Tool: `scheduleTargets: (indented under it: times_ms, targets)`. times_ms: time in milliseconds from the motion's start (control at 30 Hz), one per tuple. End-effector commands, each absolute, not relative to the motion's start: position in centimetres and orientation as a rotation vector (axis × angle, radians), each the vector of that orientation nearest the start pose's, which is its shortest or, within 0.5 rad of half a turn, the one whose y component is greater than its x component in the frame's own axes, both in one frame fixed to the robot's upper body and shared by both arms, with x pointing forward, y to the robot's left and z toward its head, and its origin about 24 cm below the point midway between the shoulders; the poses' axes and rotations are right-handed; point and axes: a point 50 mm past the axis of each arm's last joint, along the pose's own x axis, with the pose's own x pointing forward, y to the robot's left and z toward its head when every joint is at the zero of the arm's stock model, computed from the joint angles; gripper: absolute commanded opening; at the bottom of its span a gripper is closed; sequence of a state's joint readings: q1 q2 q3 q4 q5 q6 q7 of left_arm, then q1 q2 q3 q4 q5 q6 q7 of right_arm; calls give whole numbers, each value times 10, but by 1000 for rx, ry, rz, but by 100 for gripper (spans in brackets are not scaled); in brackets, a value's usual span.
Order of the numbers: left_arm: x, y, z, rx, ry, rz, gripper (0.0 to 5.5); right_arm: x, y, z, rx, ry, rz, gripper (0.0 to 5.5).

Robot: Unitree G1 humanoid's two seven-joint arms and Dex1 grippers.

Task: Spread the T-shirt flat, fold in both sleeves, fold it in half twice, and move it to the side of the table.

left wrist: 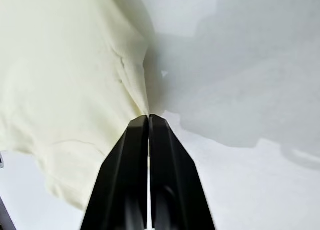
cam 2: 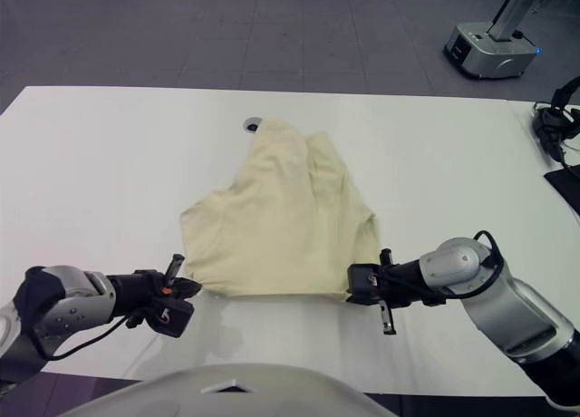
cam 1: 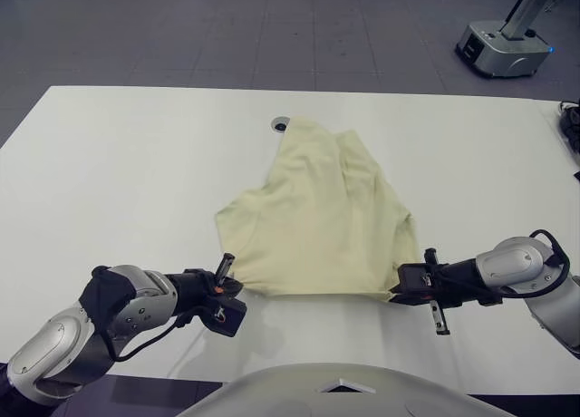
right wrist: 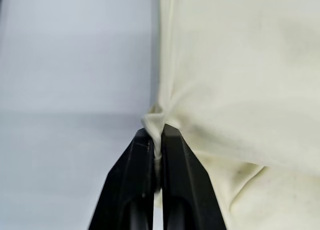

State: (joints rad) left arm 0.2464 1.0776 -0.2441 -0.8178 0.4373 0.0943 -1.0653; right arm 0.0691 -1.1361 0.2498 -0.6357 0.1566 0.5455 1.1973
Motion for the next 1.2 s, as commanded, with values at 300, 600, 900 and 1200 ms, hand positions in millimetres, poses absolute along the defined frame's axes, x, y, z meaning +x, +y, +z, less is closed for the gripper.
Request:
scheduleTargets:
  times_ms: [300,600,900,1200]
  targets:
    - [147,166,174,1069,276,-1402,183,194,-226,157,-838,706,1172,205]
    - [241,205,164,1099,248,-810,344,235,-236,141,-817,582,883,360]
    - [249,193,115,1063,312,-843,499,249,-242,109,-842,629,782,510]
    - [240,214,67,1065,501,-864,537,251,-250,82,-911,701,761,540]
